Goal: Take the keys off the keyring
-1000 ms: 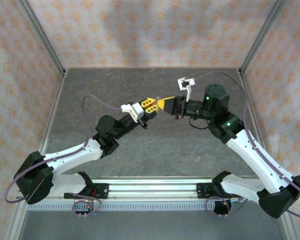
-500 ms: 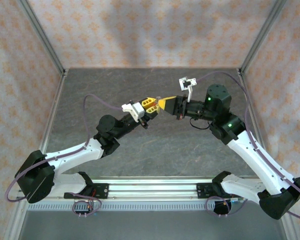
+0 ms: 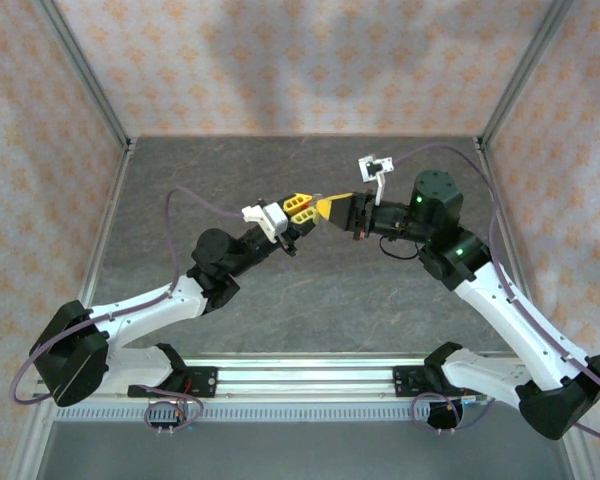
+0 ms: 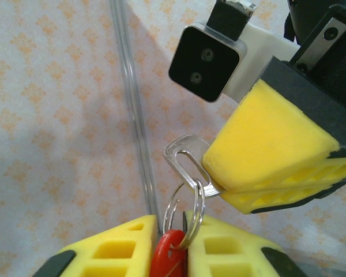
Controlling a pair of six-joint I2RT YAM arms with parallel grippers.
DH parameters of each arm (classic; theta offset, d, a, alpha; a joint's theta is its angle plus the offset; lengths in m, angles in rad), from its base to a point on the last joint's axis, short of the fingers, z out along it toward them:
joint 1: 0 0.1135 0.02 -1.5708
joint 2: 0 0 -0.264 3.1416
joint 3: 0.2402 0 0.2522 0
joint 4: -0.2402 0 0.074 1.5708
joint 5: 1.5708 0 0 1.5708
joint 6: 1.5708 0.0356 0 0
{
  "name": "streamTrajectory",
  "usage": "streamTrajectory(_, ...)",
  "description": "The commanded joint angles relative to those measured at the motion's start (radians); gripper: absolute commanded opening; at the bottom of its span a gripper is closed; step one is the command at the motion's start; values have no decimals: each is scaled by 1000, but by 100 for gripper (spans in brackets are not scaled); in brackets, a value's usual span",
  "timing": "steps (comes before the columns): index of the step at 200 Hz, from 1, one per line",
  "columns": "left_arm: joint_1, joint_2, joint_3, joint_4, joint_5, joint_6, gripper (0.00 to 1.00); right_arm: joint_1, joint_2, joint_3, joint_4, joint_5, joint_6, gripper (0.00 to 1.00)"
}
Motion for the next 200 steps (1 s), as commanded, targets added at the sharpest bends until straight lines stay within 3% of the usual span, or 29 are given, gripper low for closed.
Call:
streamTrajectory(1, 1, -6, 34, 33, 7, 10, 13, -7, -29, -11, 48, 8, 11, 0)
streamTrajectory(62, 2, -45, 41, -35, 48, 0, 0, -11, -42, -25, 44, 36, 7, 0)
streamTrajectory(97, 20, -85, 62, -190, 92, -66, 0, -11, -64, -18, -10, 83, -53, 0)
streamTrajectory(200, 46, -122, 82, -304, 172, -272, 0, 26, -172, -126, -2, 198, -340, 0)
